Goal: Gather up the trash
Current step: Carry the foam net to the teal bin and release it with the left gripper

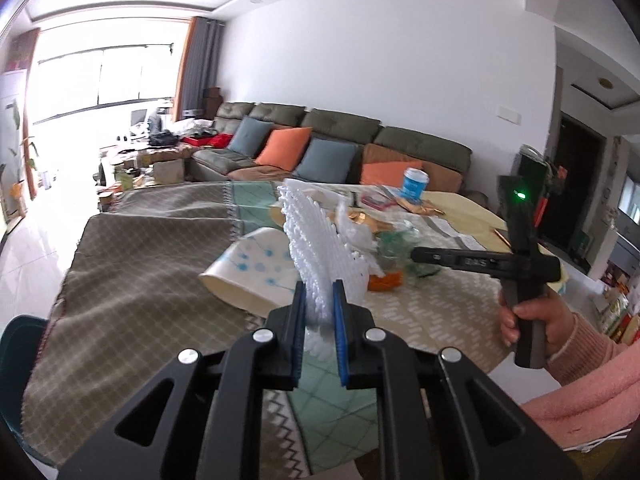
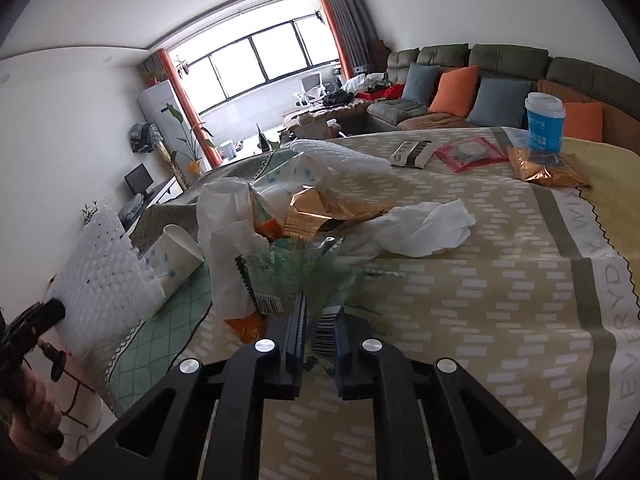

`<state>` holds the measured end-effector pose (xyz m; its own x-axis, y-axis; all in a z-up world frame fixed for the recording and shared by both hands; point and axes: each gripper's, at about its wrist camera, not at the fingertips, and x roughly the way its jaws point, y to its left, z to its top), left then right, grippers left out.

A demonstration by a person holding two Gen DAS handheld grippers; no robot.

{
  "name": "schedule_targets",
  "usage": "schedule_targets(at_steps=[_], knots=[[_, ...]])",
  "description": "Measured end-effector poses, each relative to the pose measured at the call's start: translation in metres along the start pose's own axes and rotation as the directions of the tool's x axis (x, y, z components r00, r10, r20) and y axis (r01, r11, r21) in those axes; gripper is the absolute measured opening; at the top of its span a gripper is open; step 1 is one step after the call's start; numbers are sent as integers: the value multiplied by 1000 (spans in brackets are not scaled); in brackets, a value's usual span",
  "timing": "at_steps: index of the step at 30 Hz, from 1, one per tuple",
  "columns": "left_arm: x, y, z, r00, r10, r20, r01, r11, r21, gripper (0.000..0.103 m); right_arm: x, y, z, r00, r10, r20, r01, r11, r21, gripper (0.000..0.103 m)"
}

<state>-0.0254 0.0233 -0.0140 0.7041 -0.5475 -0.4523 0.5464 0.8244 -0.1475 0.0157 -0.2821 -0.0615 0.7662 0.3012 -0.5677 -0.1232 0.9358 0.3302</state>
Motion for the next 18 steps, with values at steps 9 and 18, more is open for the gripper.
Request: schedule_targets(at_steps=[9,18], knots=[[-30,37,8,990,127,65,-124,991,-52,14,-47,16,23,989,9,145,-3,999,-44,8],[-61,82,7,948,304,92,-292,948,-128,14,-20,98,44,950,305,69,-288,939,-186,8]])
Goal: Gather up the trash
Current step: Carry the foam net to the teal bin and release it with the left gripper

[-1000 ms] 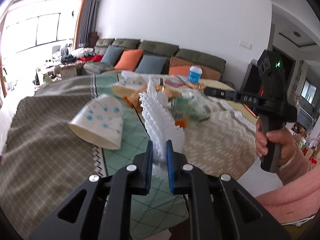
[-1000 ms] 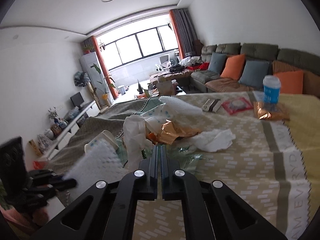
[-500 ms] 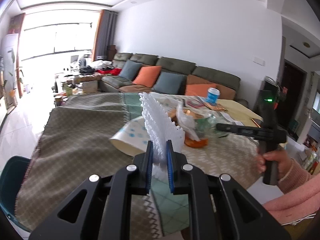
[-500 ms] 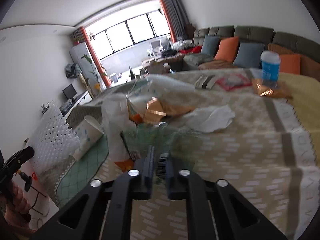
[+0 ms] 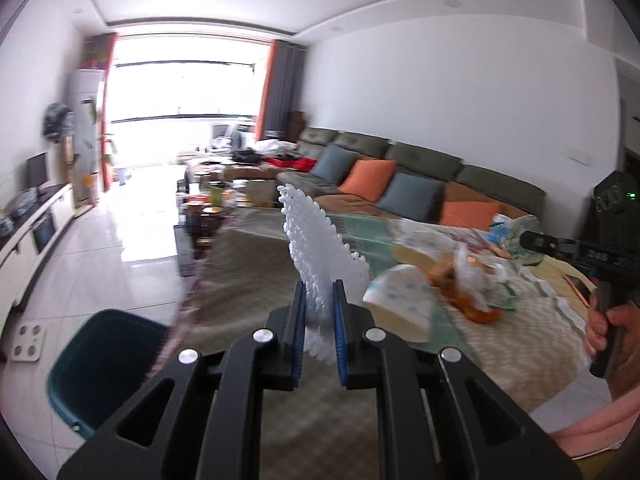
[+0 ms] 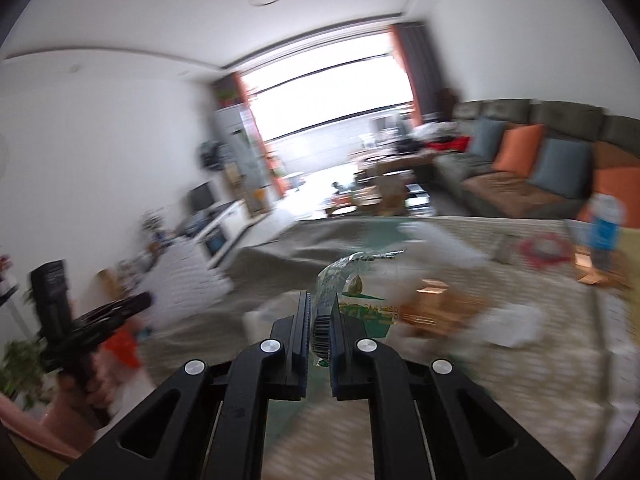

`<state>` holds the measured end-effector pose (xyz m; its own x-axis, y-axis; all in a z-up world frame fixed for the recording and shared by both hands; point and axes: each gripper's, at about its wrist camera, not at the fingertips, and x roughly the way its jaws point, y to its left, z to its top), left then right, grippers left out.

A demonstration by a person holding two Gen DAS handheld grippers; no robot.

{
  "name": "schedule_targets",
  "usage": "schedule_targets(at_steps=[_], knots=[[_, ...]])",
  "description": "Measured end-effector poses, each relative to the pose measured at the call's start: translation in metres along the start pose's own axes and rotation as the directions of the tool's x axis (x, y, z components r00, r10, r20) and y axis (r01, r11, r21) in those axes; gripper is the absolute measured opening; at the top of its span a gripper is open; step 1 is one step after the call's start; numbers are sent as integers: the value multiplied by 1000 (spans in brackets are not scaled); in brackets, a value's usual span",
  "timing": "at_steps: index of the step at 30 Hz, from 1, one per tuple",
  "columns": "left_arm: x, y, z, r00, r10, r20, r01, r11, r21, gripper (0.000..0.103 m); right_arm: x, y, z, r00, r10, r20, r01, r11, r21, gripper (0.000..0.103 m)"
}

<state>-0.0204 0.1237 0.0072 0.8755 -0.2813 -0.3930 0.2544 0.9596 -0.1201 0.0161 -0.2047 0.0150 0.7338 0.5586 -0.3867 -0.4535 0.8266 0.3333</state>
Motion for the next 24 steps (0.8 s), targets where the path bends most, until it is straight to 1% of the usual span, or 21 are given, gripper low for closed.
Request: schedule_targets(at_steps=[2,5,7,8,11,13,18,21,24], knots=[[-4,15,0,999,43,4,-43,999,-18,14,24,18,4,997,66,-34,-67,997,-32,8],[-11,41,-1,992,128,7,-127,991,-48,14,67,44,9,984,149,-100,-157,984,-82,8],[-15,57,-2,984,179,4,-179,982,-67,14,96,60,11,966,213,-147,-227,970,-90,8],[-17,66,-3,979,204,0,-203,976,-76,14,108,68,11,960,229,-162,-247,964,-98,8],[-21,92,-6,962,271,-23,-272,956,-107,14,151,89,15,932,288,-222,-316,943,-106,8],[-23,109,-11,951,307,-43,-310,943,-120,14,172,100,17,912,319,-257,-353,931,-97,9],[-23,143,-24,929,355,-103,-368,917,-152,14,218,129,21,871,370,-324,-419,903,-96,10],[-20,156,-34,918,373,-136,-393,903,-174,14,237,150,19,855,380,-352,-441,891,-107,10],[-18,170,-43,907,389,-165,-416,890,-189,14,254,167,16,835,387,-390,-461,881,-112,10]])
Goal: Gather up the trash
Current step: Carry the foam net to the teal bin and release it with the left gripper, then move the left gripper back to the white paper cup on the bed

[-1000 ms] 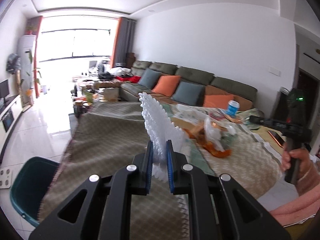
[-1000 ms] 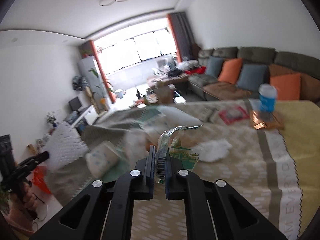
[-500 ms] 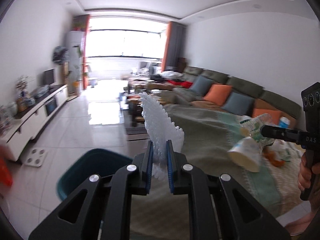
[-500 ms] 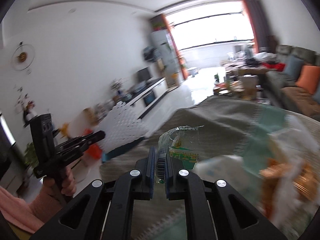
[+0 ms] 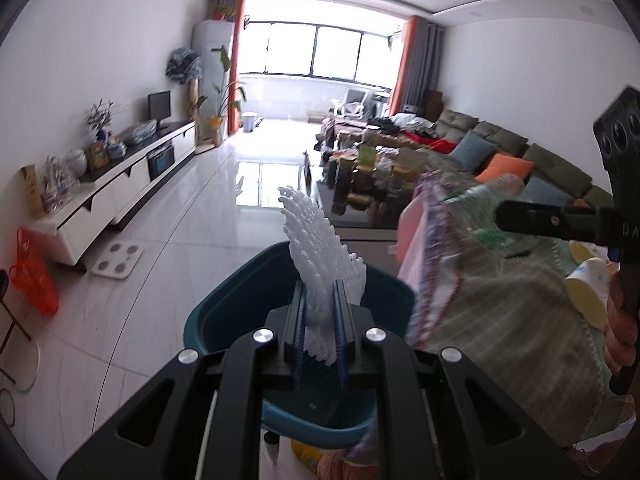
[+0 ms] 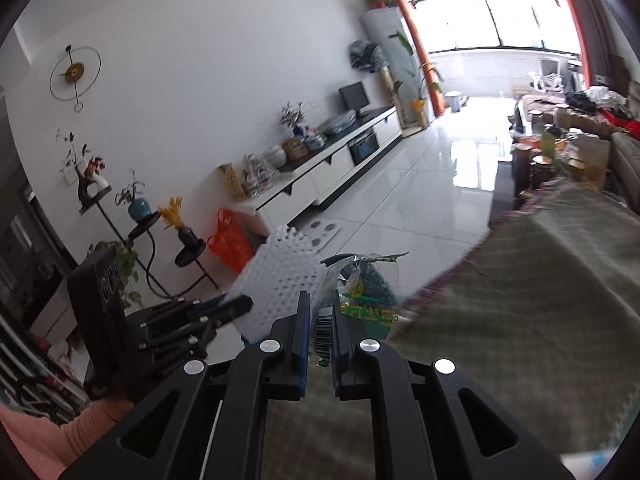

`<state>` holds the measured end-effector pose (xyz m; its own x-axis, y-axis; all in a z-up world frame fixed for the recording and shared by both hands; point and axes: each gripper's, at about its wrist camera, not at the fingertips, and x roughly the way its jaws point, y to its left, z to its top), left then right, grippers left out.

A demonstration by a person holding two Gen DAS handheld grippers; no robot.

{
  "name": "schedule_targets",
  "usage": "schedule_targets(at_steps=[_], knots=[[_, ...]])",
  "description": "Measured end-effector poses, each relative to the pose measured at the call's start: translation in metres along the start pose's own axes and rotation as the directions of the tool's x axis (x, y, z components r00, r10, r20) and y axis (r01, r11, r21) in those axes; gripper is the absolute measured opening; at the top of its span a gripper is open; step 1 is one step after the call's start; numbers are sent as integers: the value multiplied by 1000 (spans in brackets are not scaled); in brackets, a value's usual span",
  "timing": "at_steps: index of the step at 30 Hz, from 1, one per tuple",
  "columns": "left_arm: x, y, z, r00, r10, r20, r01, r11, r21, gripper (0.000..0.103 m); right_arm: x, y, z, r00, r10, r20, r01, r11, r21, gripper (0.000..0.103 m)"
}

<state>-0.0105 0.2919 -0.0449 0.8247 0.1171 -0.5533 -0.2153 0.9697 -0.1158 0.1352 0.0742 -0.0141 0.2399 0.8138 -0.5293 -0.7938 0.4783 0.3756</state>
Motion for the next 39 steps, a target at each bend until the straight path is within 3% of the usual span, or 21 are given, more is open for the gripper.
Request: schedule_targets(at_steps=[12,16,20,22,25,27,30,36,39], knots=[[38,16,-15,995,11,-95,-17,998,-65,15,79,5,7,984,-23,-177,25,1000,12,12],[48,22,-19,992,1,-123,-13,996,-91,23,94,3,6,974,-28,-225,38,999,37,32],[55,29,-23,990,-7,-138,-8,994,-108,32,95,-2,3,970,-27,-240,43,997,61,35],[56,29,-23,990,-14,-140,-3,993,-120,41,92,-3,3,974,-21,-228,38,997,71,35],[55,29,-22,991,-6,-131,-10,993,-120,41,77,-4,3,981,-16,-191,31,997,77,36],[47,24,-20,994,-2,-106,-10,993,-116,42,63,-3,3,987,-15,-159,27,997,70,36],[24,8,-9,999,-28,-36,25,996,-87,52,33,-1,0,995,-12,-94,17,998,55,40],[-8,-52,2,979,-199,41,198,980,13,61,-44,-2,-16,994,-96,46,95,995,22,48],[-12,-97,1,944,-330,23,327,942,77,63,-83,-10,-32,981,-164,104,161,986,39,50]])
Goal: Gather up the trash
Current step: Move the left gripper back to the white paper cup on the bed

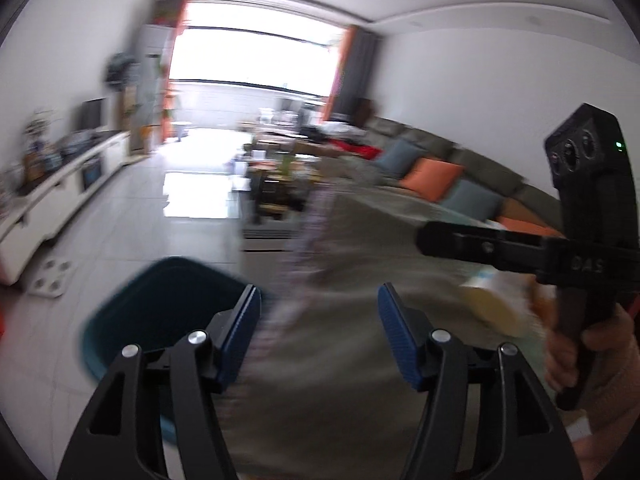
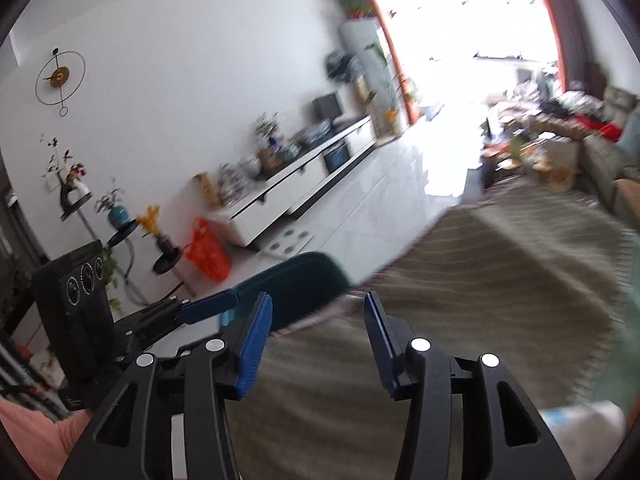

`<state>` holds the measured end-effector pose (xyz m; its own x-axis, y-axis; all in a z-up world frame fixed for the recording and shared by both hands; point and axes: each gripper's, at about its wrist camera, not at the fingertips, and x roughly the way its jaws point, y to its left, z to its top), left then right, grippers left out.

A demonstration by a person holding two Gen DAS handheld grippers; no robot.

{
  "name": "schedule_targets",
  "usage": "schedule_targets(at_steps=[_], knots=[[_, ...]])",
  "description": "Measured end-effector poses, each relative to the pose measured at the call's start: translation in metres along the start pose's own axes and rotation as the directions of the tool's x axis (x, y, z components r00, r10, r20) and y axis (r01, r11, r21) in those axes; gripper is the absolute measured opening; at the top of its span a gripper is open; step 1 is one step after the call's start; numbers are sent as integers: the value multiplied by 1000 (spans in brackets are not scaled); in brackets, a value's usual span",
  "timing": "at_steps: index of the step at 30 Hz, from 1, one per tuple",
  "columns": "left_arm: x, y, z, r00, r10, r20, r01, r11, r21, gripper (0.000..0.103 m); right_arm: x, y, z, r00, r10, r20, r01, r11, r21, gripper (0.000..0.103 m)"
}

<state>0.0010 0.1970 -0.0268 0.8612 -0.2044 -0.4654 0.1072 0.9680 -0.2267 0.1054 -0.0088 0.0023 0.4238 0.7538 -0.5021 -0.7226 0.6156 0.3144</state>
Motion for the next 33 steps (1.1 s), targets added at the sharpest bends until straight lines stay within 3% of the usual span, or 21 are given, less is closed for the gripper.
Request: schedule_targets(at_steps=[5,8,11,16,20,23,30,33], knots=[[24,-53,-10,987,-149,-67,153,986,61,63,-59,-31,-23,983,-173,65,170,984,49,50],[38,-78,-16,969,-221,-111,230,970,77,63,-91,-47,-38,952,-292,93,284,955,84,50],[48,-98,-21,949,-275,-152,290,953,83,63,-120,-62,-53,906,-411,103,399,909,117,50],[72,-127,-28,912,-346,-223,367,929,59,62,-141,-85,-71,851,-518,89,500,850,167,54],[94,-144,-30,896,-351,-271,374,927,38,61,-143,-105,-85,836,-545,53,525,826,206,54],[107,-151,-30,890,-349,-293,371,928,23,61,-140,-112,-94,838,-544,41,524,824,217,54],[119,-148,-22,873,-380,-305,390,920,-33,46,-139,-116,-108,843,-538,22,520,824,224,49],[123,-146,-20,872,-386,-302,391,919,-49,32,-140,-120,-109,850,-527,17,507,827,243,37]])
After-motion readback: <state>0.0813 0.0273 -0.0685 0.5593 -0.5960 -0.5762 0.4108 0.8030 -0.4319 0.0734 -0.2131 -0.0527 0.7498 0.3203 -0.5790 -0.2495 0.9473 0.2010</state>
